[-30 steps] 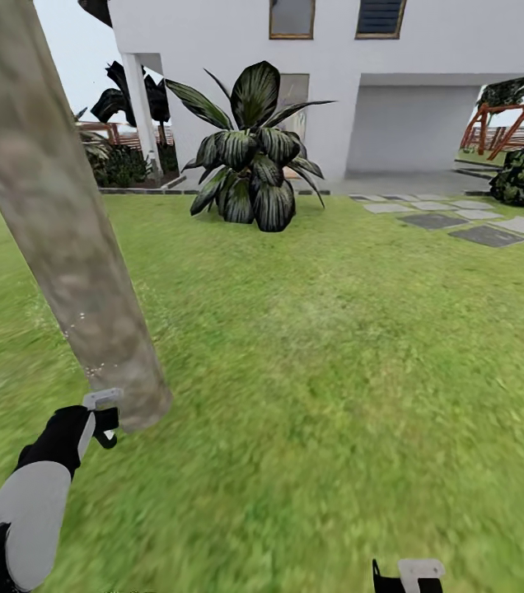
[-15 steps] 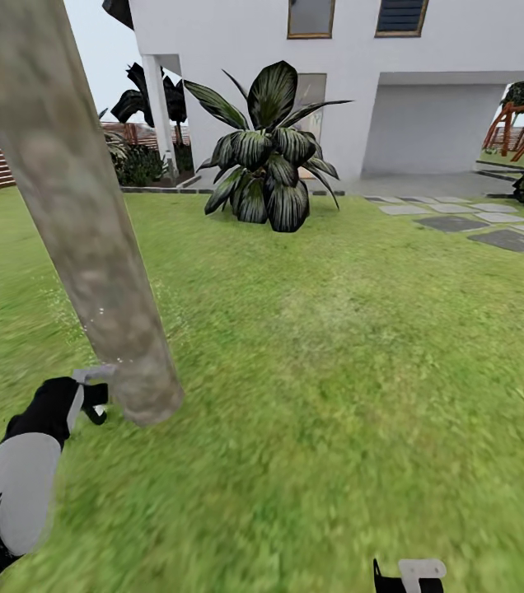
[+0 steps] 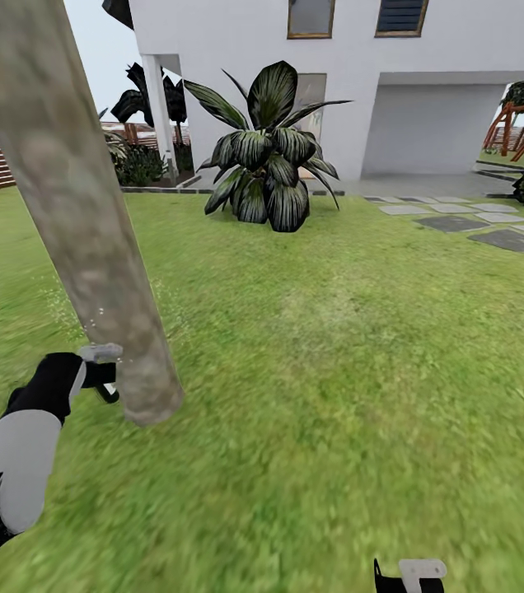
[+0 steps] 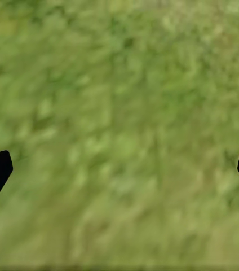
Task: In the garden, pick up the pesticide atomizer on the floor and spray pesticide onto both trees until each tree trunk is fully covered.
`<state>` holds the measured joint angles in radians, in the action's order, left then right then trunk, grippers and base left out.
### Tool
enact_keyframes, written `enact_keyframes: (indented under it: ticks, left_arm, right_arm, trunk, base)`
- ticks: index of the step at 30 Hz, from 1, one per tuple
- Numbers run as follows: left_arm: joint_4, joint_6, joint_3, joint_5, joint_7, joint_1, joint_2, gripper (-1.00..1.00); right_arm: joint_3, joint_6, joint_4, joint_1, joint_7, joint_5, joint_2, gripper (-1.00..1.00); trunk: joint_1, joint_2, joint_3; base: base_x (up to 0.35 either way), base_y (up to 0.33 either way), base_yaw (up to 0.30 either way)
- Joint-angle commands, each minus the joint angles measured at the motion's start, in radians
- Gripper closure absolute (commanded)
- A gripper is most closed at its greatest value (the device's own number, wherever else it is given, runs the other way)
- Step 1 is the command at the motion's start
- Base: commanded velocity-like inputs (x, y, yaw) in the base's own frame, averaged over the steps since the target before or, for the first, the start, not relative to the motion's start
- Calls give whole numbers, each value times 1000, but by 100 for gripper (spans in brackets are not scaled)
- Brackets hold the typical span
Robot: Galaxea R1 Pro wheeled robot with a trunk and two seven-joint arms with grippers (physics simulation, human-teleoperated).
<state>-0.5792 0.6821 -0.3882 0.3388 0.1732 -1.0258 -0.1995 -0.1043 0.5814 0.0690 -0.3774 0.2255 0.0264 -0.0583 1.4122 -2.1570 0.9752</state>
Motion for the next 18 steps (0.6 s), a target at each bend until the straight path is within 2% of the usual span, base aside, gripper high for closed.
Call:
enact_keyframes:
  ticks: [1, 2, 4, 6, 10, 12, 15, 16, 17, 18]
  left_arm:
    - [0, 2, 2, 5, 0, -6, 0, 100]
    - [1, 20, 3, 5, 1, -26, -8, 100]
    - [1, 31, 1, 4, 8, -36, -43, 100]
    - [1, 33, 2, 5, 31, -38, -58, 100]
    - [0, 40, 3, 6, 45, -59, -26, 100]
    - [-1, 74, 4, 6, 46, -89, -18, 100]
    - [-1, 92, 5, 7, 47, -110, -34, 100]
    - [-1, 94, 5, 7, 47, -112, -46, 100]
    - [0, 95, 5, 6, 50, -112, -68, 100]
    - [0, 95, 5, 6, 60, -112, -75, 100]
  right_arm:
    - [0, 0, 0, 0, 0, 0, 0, -100]
    - [0, 0, 0, 0, 0, 0, 0, -100]
    - [0, 0, 0, 0, 0, 0, 0, -100]
    - [0, 0, 0, 0, 0, 0, 0, -100]
    - [0, 0, 0, 0, 0, 0, 0, -100]
    - [0, 0, 0, 0, 0, 0, 0, -100]
    - [0, 0, 0, 0, 0, 0, 0, -100]
    - [0, 0, 0, 0, 0, 1, 0, -100]
    - [0, 0, 0, 0, 0, 1, 1, -100]
    - [0, 0, 0, 0, 0, 1, 1, -100]
  trunk:
    - [0, 0, 0]
    - [0, 0, 0]
    - [0, 0, 0]
    - [0, 0, 0]
    - [0, 0, 0]
    - [0, 0, 0]
    - [0, 0, 0]
    - [0, 0, 0]
    - [0, 0, 0]
    - [0, 0, 0]
  base:
    - [0, 0, 0]
    - [0, 0, 0]
    - [0, 0, 0]
    - [0, 0, 0]
    - [0, 0, 0]
    - [0, 0, 0]
    - [0, 0, 0]
    - [0, 0, 0]
    - [0, 0, 0]
    - [0, 0, 0]
